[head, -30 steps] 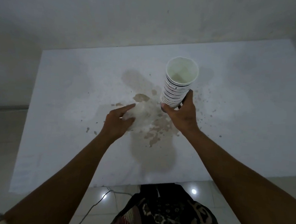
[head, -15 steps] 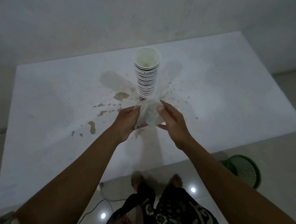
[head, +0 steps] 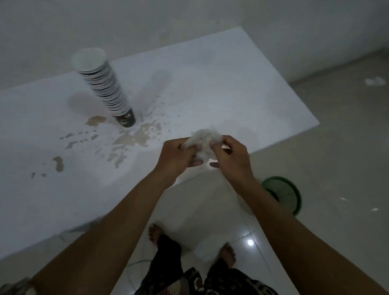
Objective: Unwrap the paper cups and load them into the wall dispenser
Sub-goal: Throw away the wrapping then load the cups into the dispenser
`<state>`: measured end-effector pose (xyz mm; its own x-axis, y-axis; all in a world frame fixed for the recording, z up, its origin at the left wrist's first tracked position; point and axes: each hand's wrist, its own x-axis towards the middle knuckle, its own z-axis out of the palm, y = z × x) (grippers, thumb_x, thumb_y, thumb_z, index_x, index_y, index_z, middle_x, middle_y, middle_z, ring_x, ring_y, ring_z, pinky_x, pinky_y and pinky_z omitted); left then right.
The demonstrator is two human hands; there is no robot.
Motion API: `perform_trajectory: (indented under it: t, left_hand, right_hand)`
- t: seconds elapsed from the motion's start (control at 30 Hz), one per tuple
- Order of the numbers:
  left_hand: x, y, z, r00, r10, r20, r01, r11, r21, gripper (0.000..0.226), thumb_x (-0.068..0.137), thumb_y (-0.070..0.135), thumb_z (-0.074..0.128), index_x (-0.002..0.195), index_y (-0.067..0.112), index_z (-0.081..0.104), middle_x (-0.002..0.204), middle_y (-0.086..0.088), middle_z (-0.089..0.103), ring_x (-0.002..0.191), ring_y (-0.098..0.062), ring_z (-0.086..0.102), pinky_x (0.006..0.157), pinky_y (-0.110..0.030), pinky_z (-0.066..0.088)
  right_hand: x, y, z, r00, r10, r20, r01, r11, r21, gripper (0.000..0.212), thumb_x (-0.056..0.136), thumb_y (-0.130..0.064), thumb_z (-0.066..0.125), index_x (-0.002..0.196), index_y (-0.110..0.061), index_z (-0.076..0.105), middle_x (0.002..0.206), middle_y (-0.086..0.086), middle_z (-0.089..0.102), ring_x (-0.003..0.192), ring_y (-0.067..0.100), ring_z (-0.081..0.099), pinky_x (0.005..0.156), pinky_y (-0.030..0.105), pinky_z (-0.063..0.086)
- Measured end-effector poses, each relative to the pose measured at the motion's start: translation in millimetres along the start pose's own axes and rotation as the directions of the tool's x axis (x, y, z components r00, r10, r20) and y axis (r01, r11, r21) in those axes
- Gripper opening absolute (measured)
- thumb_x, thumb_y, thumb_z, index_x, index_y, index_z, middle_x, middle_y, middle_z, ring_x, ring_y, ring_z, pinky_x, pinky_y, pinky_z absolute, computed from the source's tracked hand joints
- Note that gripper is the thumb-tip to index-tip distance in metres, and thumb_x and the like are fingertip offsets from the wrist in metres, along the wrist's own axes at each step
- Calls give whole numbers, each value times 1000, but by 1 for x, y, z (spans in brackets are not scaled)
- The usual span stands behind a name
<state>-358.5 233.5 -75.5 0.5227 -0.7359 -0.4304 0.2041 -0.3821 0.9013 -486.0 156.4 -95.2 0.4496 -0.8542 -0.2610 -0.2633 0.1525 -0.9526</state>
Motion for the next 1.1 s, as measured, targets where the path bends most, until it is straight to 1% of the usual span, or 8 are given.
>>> perform_trajectory:
  t: [0.1, 0.3, 0.4, 0.53, 0.63, 0.73, 0.9, 1.1]
  left_hand:
    - [-5, 0, 43, 999, -52, 16, 52, 998, -29, 11, 87, 13, 71, 86, 2, 73, 77, -12, 72, 64, -20, 72, 62, -28, 59]
    - [-26, -7, 135, 905, -186, 383, 213, 976, -30, 32, 94, 18, 59, 126, 17, 63, 119, -12, 69, 100, -27, 72, 82, -37, 60]
    - [-37, -19, 177, 860, -91, 502, 0, 984, 177, 51, 93, 29, 64, 141, 36, 47, 124, 0, 63, 102, -20, 71, 84, -33, 60]
    - [-29, -39, 206, 891, 108, 440, -257, 921, 294, 27, 92, 21, 65, 114, 36, 71, 110, -9, 73, 89, -23, 74, 75, -37, 63]
    - [-29, -52, 231, 864, 36, 502, -257, 889, 379, 24, 91, 14, 64, 98, 33, 76, 101, -5, 76, 83, -22, 74, 76, -38, 63]
    - [-32, -60, 268, 833, -96, 545, -140, 917, 375, 21, 93, 16, 61, 107, 22, 75, 106, 1, 72, 89, -10, 70, 73, -22, 59]
    - [-18, -80, 327, 891, -247, 381, 162, 957, 240, 19, 92, 11, 64, 109, 12, 73, 108, -14, 71, 84, -19, 72, 72, -26, 60]
    - [11, -133, 404, 963, -216, 159, 154, 930, 333, 19, 82, 7, 75, 101, 9, 77, 100, -11, 76, 83, -19, 74, 77, -32, 62]
  right_hand:
    - [-18, 17, -47, 981, -116, 157, 109, 993, 53, 51, 89, -24, 71, 132, -40, 49, 136, -7, 58, 118, 10, 61, 92, 25, 55]
    - [-40, 53, -143, 975, -87, -203, 47, 979, -198, 26, 80, -33, 67, 96, -14, 74, 82, 7, 74, 77, 27, 71, 69, 50, 60]
    - [-56, 64, -171, 950, -12, -313, -35, 989, -144, 11, 88, -19, 66, 87, -14, 76, 76, 6, 75, 71, 23, 73, 64, 47, 62]
    - [-74, 74, -194, 955, 112, -275, -109, 994, 25, 21, 99, -25, 57, 109, -14, 72, 98, 4, 73, 83, 14, 70, 68, 27, 60]
    - [-88, 91, -223, 942, 246, -230, -192, 954, 231, 33, 101, -24, 54, 131, -12, 60, 117, 10, 67, 98, 17, 66, 71, 21, 57]
    - [-89, 116, -257, 941, 132, -312, -133, 991, 21, 37, 94, -15, 62, 131, -22, 62, 113, 8, 72, 100, 20, 69, 87, 36, 59]
    - [-67, 154, -327, 865, 200, -460, -264, 961, -78, 24, 88, -13, 65, 107, -19, 77, 103, 0, 76, 96, 14, 70, 92, 39, 57]
    - [-24, 208, -385, 949, 240, -206, -270, 954, -130, 39, 86, -26, 74, 124, -20, 68, 119, -5, 65, 106, 9, 61, 93, 23, 52]
